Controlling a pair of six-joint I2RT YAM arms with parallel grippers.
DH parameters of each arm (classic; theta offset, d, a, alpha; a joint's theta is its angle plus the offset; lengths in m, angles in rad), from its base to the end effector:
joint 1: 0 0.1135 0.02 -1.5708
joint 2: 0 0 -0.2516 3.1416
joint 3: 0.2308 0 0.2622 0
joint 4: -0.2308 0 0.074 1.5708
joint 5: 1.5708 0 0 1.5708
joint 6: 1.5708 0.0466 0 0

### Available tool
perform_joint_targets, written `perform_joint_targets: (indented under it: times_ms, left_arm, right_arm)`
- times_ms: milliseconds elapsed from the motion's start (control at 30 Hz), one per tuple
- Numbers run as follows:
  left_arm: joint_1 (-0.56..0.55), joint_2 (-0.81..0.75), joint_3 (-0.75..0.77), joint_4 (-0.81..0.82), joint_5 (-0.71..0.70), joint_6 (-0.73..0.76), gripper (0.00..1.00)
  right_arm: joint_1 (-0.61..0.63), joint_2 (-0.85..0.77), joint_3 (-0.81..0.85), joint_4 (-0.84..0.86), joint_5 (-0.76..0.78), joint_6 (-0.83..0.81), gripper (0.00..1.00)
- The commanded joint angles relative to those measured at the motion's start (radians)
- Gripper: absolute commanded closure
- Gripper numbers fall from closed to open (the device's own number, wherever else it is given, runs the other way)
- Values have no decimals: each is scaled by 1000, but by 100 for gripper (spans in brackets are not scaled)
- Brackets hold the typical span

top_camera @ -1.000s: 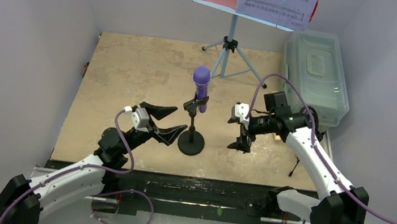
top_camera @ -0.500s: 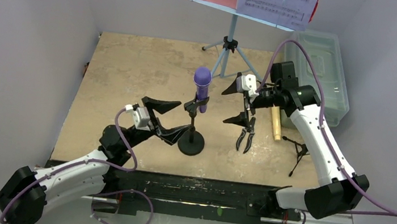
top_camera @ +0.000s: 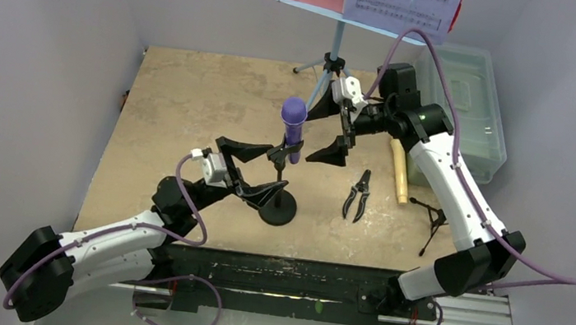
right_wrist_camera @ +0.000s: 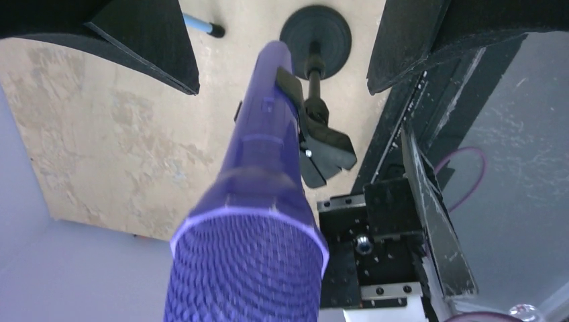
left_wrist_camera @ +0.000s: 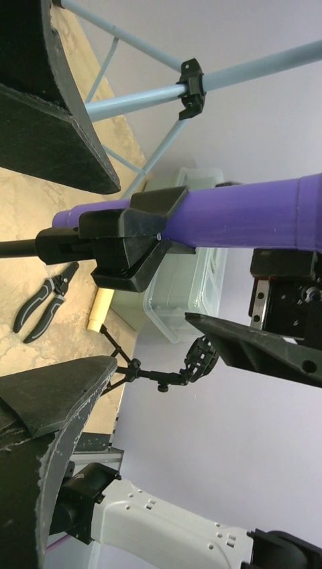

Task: Pack up the instrument practice props
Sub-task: Remove the microphone from the microphone stand.

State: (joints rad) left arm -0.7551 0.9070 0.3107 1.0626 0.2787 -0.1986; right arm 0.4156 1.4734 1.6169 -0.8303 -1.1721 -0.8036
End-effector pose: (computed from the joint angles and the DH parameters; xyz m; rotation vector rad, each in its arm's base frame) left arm 0.1485 -0.1574 0.2714 0.5677 1.0341 -1.0002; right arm 0.2670 0.1648 0.4014 -1.5484 1.1938 1.0449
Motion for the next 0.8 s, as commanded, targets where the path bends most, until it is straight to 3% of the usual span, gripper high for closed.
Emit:
perform_joint_targets:
  times_ms: [0, 200, 367, 467, 767]
  left_arm:
    - [-19, 5, 40, 65, -8, 3, 10]
    - [-37, 22, 46, 63, -31, 0, 12]
    - [-52, 33, 45, 64, -44, -2, 14]
    - [-56, 35, 48, 58, -54, -9, 15]
    - [-63, 11, 62, 7, -96, -17, 15]
  right_arm:
    - [34, 16, 65, 99, -53, 154, 1]
    - [97, 30, 65, 134, -28, 196, 4]
    - [121, 33, 62, 157, -30, 221, 17]
    - [120, 31, 61, 171, -26, 229, 29]
    - [120, 13, 44, 205, 13, 229, 88]
